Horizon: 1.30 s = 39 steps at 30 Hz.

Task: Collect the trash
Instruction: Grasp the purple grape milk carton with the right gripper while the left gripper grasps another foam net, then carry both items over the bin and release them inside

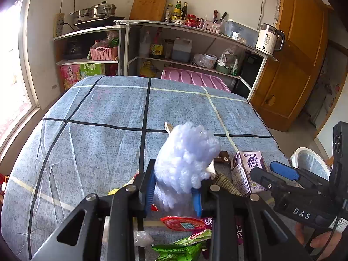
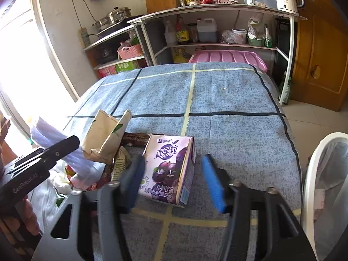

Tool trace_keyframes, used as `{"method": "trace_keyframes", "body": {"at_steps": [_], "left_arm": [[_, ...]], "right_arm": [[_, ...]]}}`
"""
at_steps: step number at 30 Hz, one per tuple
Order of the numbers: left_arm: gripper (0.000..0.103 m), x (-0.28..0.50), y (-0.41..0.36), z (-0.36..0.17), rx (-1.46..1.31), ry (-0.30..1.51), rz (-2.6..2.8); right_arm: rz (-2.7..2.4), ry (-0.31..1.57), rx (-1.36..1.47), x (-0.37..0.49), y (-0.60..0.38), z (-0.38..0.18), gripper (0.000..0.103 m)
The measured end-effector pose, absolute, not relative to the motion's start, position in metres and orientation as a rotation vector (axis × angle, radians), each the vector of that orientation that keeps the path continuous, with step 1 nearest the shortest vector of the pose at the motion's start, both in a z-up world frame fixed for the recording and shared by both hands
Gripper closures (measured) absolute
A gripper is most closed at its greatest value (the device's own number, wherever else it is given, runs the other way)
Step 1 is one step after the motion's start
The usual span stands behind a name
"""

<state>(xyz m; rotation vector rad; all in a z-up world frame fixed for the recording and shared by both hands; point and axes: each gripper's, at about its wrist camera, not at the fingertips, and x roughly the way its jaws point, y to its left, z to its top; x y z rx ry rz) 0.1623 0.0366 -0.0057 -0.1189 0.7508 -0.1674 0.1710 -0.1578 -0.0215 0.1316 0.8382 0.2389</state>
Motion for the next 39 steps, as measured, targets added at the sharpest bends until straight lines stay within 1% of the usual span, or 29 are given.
{"method": "trace_keyframes", "body": {"at_steps": [8, 10, 11, 18, 26, 39], "left_arm": [[0.073, 0.159, 0.036, -0.006, -0.122, 0.757, -0.175], [0.073, 0.158, 0.036, -0.006, -0.115, 0.757, -0.174], [0.073, 0.158, 0.036, -0.005, -0.113, 0.757, -0.174], [0.073, 0.150, 0.028, 0.001, -0.100, 0.740, -0.179], [0.072, 0.135, 0.011, 0.024, -0.067, 0.682, -0.207], [0.073, 0.114, -0.044, 0.055, 0.000, 0.598, -0.307]], "right_arm": [[0.223, 0.883, 0.083, 0.172, -0.144, -0.035, 0.029], [0.205, 0.876, 0.066, 0.169, -0.145, -0.037, 0.043], [0.196, 0.874, 0.064, 0.168, -0.146, -0.038, 0.045], [0.189, 0.827, 0.100, 0.156, -0.157, -0.027, 0.046], [0.154, 0.735, 0.072, 0.131, -0.170, -0.001, 0.046], [0.045, 0.617, 0.050, 0.088, -0.219, 0.033, 0.046]]}}
